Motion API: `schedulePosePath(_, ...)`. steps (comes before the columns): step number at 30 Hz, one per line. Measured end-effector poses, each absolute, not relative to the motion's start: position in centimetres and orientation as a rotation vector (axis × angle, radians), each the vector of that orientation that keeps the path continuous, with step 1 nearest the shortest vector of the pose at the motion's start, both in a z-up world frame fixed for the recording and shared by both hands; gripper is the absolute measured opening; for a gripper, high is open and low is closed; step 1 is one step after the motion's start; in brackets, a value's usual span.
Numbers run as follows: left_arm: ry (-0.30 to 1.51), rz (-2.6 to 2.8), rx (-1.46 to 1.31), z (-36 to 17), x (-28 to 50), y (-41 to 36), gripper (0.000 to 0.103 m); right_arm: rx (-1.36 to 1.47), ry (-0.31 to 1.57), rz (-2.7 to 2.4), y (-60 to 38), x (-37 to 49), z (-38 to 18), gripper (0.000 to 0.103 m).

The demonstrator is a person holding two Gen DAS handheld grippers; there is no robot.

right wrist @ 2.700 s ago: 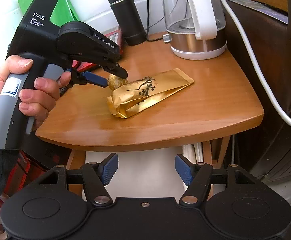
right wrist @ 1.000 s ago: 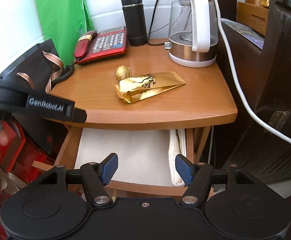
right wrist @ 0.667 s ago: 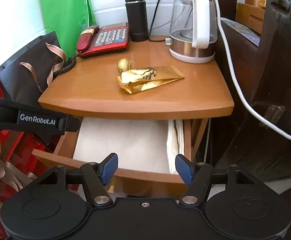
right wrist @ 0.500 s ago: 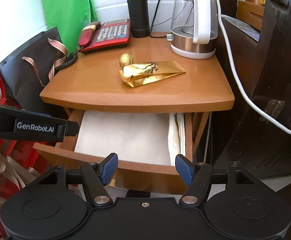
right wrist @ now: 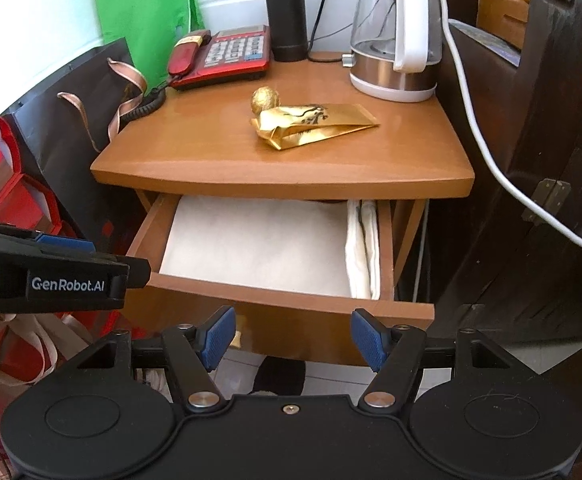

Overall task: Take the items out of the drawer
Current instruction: 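Lower both tools toward the front panel of the open drawer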

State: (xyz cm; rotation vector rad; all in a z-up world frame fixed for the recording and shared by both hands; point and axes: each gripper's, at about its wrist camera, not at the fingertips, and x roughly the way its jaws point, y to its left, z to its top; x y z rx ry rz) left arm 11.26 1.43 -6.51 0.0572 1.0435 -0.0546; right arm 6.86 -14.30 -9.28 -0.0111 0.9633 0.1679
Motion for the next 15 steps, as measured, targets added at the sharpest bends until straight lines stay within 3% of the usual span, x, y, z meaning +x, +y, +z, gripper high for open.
schedulePosePath(15,1.098,-0.051,0.056,-8.4,10.2,1.6,0.053,-0.018,0.996,0.165,-14.5,6.1,-10.1,0.063)
